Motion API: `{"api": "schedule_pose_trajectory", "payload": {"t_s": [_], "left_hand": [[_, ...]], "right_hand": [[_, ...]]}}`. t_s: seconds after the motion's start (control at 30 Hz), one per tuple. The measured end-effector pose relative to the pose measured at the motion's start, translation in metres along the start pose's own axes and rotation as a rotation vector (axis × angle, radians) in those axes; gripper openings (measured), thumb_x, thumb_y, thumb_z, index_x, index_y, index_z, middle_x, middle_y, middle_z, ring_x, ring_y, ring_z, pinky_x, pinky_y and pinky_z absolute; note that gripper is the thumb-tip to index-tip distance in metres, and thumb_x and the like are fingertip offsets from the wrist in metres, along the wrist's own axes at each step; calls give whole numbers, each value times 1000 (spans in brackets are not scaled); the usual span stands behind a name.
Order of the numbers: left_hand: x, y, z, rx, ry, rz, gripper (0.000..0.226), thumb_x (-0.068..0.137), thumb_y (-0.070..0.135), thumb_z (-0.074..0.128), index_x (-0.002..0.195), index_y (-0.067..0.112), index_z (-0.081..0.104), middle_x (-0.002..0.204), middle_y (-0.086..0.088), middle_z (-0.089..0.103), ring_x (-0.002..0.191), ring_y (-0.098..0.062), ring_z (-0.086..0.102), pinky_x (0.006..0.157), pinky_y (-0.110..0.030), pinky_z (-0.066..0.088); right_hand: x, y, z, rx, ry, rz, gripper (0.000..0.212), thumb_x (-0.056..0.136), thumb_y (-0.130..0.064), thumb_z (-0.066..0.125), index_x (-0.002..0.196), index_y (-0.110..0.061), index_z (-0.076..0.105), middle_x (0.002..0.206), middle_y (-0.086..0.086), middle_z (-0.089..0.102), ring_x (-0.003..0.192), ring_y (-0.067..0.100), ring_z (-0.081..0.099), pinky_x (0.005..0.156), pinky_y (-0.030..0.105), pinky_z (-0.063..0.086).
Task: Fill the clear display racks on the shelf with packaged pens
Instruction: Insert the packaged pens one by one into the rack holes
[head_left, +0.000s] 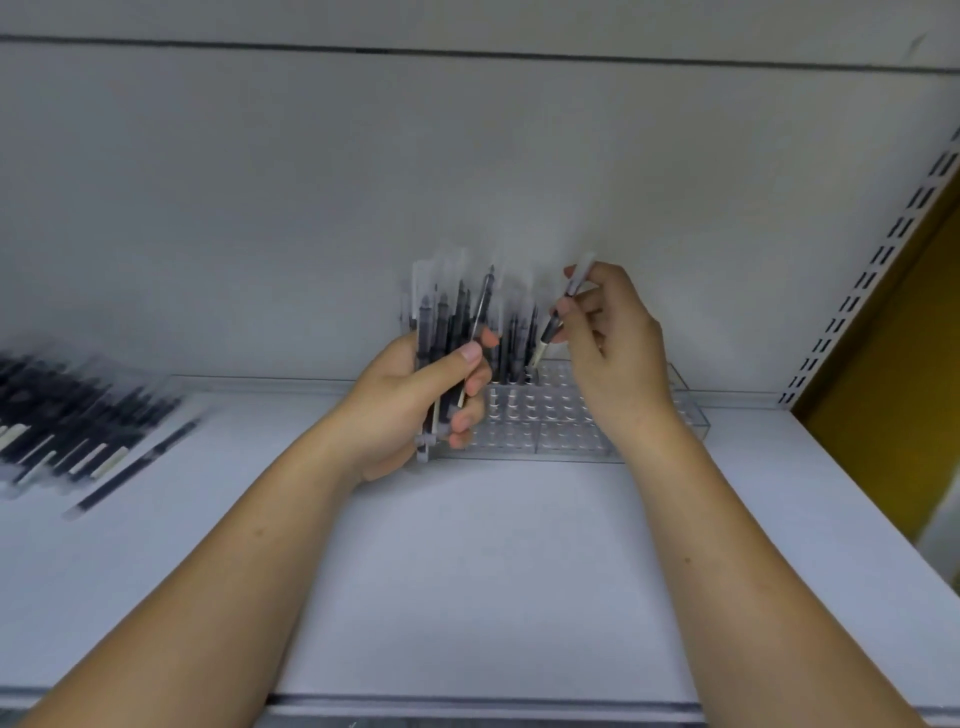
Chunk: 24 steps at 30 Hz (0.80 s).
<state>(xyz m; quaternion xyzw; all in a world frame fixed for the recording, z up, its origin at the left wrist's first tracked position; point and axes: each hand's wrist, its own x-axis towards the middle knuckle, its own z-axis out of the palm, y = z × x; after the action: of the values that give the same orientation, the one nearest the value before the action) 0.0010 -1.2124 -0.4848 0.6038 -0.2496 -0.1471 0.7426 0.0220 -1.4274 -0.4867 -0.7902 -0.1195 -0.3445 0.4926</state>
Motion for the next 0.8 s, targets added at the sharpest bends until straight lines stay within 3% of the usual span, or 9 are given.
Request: {"api": "schedule_pose_trajectory", "payload": {"t_s": [0.23,0.37,0.5,0.6,0.8], "left_hand": [[-5,0,0,47,60,0,25,106,19,48,125,5,54,75,-5,51,56,-23,50,53,-32,44],[-7,-1,-1,32,47,-12,27,107,20,48,129,5,54,77,-5,50,57,-22,46,54,-34,43],[-7,-1,-2,38,29,-14,28,106,20,48,129,5,54,77,-5,50,57,-22,45,54,-34,42],[-8,-2,-1,45,24,-11,25,108,18,46,128,6,55,77,-5,50,57,-22,44,54,-34,42],[-8,-4,-1,69,30,-10,23,109,16,46,128,7,56,78,-5,52,59,-24,44,56,-35,42]], "right_hand": [[-3,6,3,-44,-66,45,17,103,-13,59,118,-19,61,92,0,69,82,17,70,80,39,60],[-2,5,5,-100,-100,52,11,100,-14,65,109,-20,63,86,-9,67,78,8,66,76,29,57],[1,3,8,-167,-100,81,10,98,-19,70,107,-15,68,85,-4,69,76,7,66,71,21,53],[1,2,8,-189,-109,111,6,94,-19,74,98,-17,70,77,-12,65,66,-6,60,64,8,46],[-6,4,6,-224,-167,188,7,89,-21,80,91,-18,75,77,-13,68,65,-9,61,63,4,46]]}}
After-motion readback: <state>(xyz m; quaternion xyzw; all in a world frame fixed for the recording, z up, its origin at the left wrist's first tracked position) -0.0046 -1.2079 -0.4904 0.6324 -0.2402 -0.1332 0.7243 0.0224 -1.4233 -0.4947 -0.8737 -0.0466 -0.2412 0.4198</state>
